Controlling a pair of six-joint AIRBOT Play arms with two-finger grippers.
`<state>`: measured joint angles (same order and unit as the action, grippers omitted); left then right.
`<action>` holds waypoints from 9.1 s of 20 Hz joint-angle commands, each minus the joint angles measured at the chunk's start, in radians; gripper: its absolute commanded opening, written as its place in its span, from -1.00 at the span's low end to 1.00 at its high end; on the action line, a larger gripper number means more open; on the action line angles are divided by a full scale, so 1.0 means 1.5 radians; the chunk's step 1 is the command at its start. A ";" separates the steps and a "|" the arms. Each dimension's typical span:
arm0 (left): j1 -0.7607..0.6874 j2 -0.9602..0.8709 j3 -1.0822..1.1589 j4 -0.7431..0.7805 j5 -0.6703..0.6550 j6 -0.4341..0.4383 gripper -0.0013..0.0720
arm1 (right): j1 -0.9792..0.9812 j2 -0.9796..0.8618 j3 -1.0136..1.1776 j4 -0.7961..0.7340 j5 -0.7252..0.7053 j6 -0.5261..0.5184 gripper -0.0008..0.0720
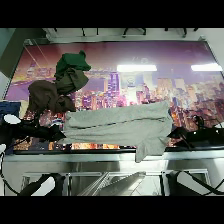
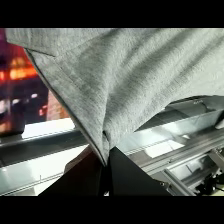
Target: Fold the shirts.
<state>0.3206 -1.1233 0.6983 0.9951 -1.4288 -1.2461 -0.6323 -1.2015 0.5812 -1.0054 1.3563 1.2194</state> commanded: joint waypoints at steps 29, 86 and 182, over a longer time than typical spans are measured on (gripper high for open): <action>0.004 -0.049 0.110 0.068 0.052 -0.077 -0.91 | 0.187 0.234 0.120 0.002 -0.029 0.137 -0.92; -0.475 -0.167 0.328 0.025 0.291 -0.147 -0.91 | 0.215 0.012 0.317 -0.038 0.109 0.025 -0.92; -0.180 -0.034 0.334 0.084 0.039 -0.087 -0.91 | 0.156 0.033 0.085 0.514 -0.331 -0.065 -0.93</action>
<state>0.0505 -1.1740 1.1992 1.1591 -1.3869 -1.3861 -0.2424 -1.2240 0.7269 -0.2813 0.9035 1.1023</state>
